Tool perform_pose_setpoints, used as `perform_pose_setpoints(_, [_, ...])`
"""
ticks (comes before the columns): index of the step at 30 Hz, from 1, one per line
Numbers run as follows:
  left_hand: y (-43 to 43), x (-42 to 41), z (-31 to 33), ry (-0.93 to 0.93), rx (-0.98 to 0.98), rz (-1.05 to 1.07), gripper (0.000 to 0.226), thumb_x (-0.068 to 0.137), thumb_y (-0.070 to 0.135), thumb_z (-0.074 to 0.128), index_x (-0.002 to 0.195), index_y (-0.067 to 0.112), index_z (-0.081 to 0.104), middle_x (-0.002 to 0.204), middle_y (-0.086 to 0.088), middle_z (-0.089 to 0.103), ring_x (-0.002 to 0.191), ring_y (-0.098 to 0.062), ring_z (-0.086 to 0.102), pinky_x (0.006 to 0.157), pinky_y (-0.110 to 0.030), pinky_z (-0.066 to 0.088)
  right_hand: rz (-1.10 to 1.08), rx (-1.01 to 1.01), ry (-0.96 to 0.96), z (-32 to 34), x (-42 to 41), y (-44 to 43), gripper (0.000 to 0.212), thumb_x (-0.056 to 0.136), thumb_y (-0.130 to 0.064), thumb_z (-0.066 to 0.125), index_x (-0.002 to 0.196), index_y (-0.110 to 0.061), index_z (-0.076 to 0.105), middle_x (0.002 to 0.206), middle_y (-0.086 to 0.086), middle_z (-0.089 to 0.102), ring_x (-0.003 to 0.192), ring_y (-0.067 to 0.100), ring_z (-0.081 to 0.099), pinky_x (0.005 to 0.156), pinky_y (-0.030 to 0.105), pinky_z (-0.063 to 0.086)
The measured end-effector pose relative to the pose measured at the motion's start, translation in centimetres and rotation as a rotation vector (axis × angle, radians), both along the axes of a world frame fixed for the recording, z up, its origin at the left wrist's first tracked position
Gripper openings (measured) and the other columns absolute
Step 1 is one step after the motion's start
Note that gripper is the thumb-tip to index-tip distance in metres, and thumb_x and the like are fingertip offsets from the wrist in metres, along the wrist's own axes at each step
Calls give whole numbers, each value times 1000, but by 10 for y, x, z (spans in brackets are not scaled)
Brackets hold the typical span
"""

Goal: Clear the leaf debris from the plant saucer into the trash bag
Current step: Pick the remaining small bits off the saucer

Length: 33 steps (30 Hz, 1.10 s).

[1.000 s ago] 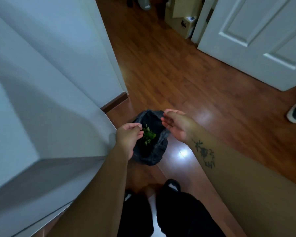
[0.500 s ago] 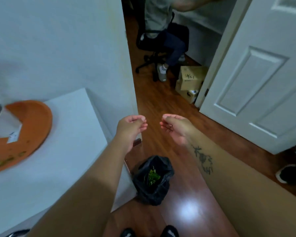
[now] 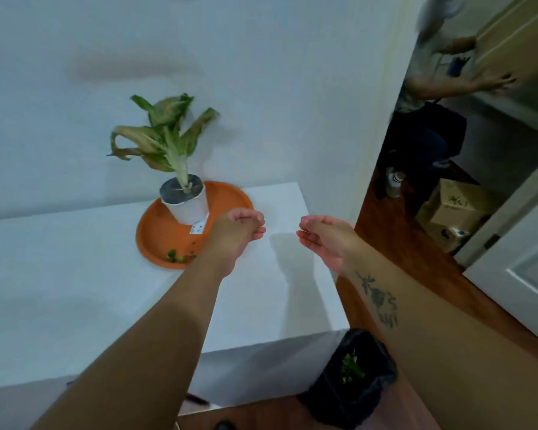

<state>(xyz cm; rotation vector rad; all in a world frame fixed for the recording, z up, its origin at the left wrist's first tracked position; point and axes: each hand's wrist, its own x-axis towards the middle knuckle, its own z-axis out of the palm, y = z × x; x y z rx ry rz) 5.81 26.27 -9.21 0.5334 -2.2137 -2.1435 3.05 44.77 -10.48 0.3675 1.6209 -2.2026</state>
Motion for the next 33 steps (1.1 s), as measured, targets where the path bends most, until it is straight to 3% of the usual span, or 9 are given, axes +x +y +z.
perform_pose_setpoints(7, [-144,1,3,-59,-307,14,3,84,13,69,85,15,70,82,-2,70,77,-15,67,72,-23,54,201,200,116,7,-14,-116,5,88,-7,61,91,-9,64,95,10,64,91,24,61,84,30,53])
perform_pose_setpoints(10, [-175,-5,-2,-63,-491,-112,7,83,10,72,86,14,68,82,1,67,77,-10,61,67,-7,47,429,829,419,-5,-22,-144,18,83,-15,67,101,-13,67,99,-1,58,95,17,55,80,28,46])
perform_pose_setpoints(13, [-196,-15,-19,-127,-621,-312,23,75,13,80,92,21,66,96,2,66,91,-15,62,82,-21,52,655,1099,592,-17,-29,-166,47,76,-22,74,121,-14,62,112,-1,56,106,19,54,88,28,44])
perform_pose_setpoints(17, [-205,-23,-36,-164,-857,-635,47,69,25,84,110,22,62,113,0,63,107,-20,60,95,-37,51,857,1220,601,-22,-36,-185,56,67,-31,80,118,-18,61,114,6,57,101,27,56,82,32,47])
perform_pose_setpoints(20, [-201,-26,-40,-161,-980,-708,59,61,45,82,111,27,58,116,4,61,109,-19,58,93,-39,52,907,1309,563,-25,-37,-193,66,76,-31,75,135,-25,48,127,12,46,115,32,49,96,37,44])
perform_pose_setpoints(22, [-202,-29,-43,-154,-1044,-704,60,59,48,79,112,28,60,119,5,62,113,-20,56,96,-41,49,923,1338,587,-30,-38,-196,57,79,-26,70,133,-26,49,123,12,45,113,33,49,93,37,45])
perform_pose_setpoints(27, [-199,-30,-51,-122,-975,-682,51,52,55,73,100,44,61,113,4,62,108,-21,56,92,-40,51,937,1260,655,-28,-33,-198,33,83,-13,62,116,-13,61,99,4,46,102,27,55,80,27,41])
perform_pose_setpoints(30, [-195,-33,-58,-96,-995,-660,42,56,55,62,95,38,62,105,1,60,98,-21,57,84,-39,53,943,1225,733,-26,-32,-201,28,83,-5,57,109,-8,65,94,6,54,101,25,57,77,22,37])
perform_pose_setpoints(33, [-189,-31,-56,-68,-995,-617,13,76,27,69,87,27,63,96,1,59,89,-19,58,78,-34,51,937,1218,740,-29,-34,-198,23,85,-3,55,105,-6,67,103,13,64,100,26,58,72,20,34])
